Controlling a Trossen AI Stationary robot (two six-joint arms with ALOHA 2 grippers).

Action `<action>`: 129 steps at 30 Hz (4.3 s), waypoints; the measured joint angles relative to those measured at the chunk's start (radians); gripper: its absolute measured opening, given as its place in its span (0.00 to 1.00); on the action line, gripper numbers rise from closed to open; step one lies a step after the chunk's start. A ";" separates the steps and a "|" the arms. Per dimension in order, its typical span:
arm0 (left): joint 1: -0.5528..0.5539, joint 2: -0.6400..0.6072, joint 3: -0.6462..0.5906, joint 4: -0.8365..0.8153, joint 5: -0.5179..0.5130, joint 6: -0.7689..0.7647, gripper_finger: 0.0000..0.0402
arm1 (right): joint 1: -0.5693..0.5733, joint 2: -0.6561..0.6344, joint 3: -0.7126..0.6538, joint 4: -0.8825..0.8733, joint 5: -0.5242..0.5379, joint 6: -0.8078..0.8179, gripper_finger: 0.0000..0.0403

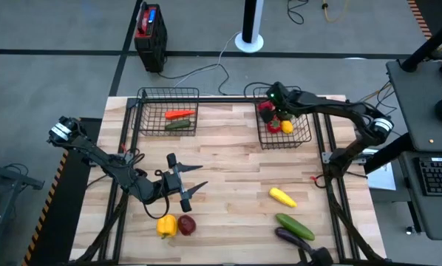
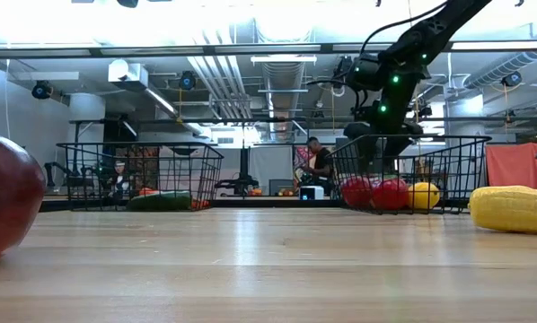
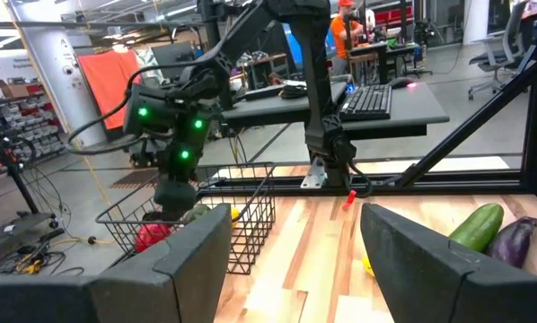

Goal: Sort produce into baskets
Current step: Put the yellow corn into the left black wire basket

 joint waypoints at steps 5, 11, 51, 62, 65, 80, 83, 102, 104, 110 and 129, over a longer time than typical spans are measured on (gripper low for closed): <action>0.000 0.000 0.000 0.000 0.000 0.000 0.58 | 0.001 -0.057 0.000 -0.013 0.000 0.018 0.87; 0.000 0.000 0.000 0.000 0.000 -0.006 0.58 | 0.038 -0.171 0.000 -0.082 -0.010 0.062 0.86; 0.003 0.069 0.359 -1.176 0.193 -0.531 0.58 | 0.922 -0.346 0.000 -0.418 -0.246 0.654 0.76; 0.013 0.067 0.343 -1.193 0.315 -0.533 0.58 | 1.036 -0.346 -0.036 -0.620 -0.288 0.738 0.75; 0.013 0.066 0.328 -1.177 0.242 -0.546 0.58 | 1.042 -0.346 -0.080 -0.583 -0.289 0.741 0.75; 0.013 0.067 0.303 -1.110 0.159 -0.551 0.58 | 1.106 -0.206 -0.166 -0.428 -0.305 0.733 0.75; 0.013 0.067 0.303 -1.105 0.157 -0.551 0.58 | 1.120 -0.113 -0.140 -0.434 -0.320 0.708 0.75; 0.013 0.068 0.301 -1.080 0.157 -0.553 0.58 | 1.146 0.102 -0.064 -0.375 -0.312 0.640 0.74; 0.013 0.068 0.301 -1.078 0.157 -0.553 0.58 | 1.146 0.116 -0.065 -0.365 -0.311 0.628 0.73; 0.013 0.068 0.301 -1.068 0.157 -0.553 0.58 | 1.146 0.124 -0.066 -0.349 -0.289 0.616 0.66; 0.013 0.106 0.301 -1.026 0.223 -0.541 0.58 | 1.146 0.053 -0.060 -0.324 -0.157 0.522 0.41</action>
